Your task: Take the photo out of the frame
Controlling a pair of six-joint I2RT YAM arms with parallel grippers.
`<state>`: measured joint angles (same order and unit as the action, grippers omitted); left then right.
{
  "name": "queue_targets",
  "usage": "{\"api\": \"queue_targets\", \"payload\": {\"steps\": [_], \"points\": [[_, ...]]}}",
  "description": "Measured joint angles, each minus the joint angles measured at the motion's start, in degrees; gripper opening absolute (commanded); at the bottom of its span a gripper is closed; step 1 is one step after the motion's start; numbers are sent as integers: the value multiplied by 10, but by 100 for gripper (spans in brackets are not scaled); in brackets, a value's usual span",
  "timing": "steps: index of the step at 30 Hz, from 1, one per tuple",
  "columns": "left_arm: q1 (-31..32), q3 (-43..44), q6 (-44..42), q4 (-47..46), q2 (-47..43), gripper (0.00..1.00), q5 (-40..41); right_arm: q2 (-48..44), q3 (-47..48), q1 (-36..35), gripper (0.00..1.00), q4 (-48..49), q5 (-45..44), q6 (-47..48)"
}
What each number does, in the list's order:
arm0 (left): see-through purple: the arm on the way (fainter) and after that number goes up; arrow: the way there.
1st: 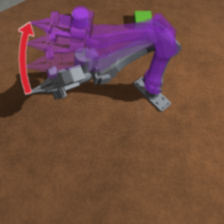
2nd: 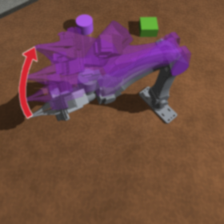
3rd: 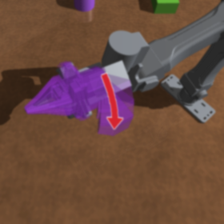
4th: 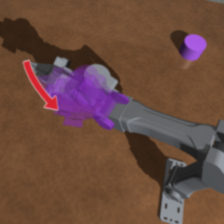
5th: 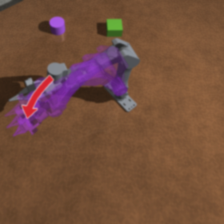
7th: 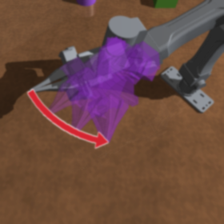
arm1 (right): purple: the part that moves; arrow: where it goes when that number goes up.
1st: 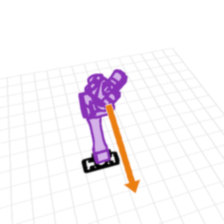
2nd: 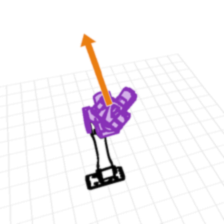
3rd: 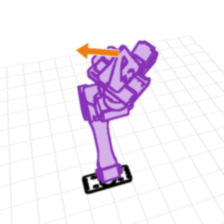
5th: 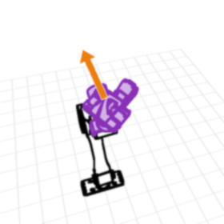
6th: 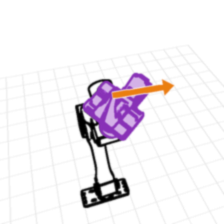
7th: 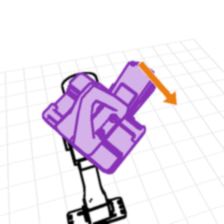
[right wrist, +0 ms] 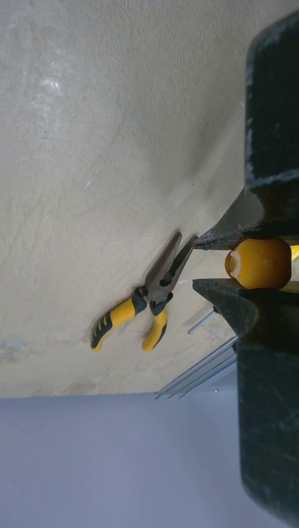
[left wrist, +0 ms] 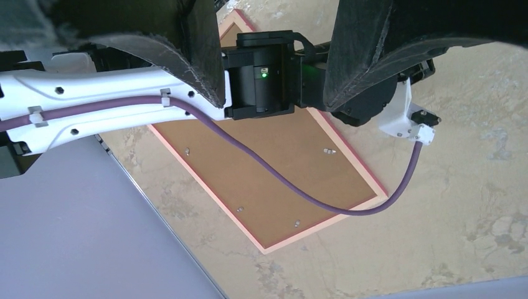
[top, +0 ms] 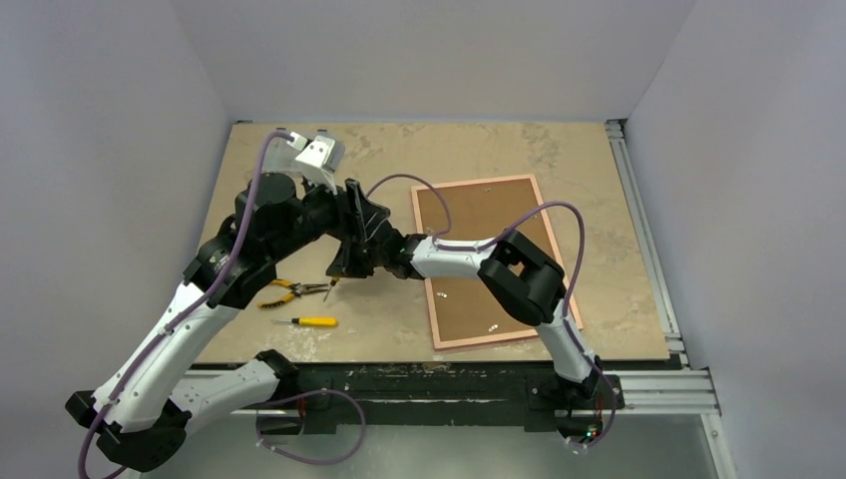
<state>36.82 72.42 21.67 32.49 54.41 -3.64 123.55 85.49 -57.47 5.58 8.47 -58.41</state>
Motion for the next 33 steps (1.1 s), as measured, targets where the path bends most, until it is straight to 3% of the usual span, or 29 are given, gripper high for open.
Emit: {"api": "queue_targets", "payload": {"steps": [22, 33], "points": [[8, 0, -2, 3, 1, 56, 5, 17, -90, -6, 37, 110, 16, -83], [8, 0, -2, 3, 8, 56, -3, 16, -101, -11, 42, 136, 11, -97]]}}
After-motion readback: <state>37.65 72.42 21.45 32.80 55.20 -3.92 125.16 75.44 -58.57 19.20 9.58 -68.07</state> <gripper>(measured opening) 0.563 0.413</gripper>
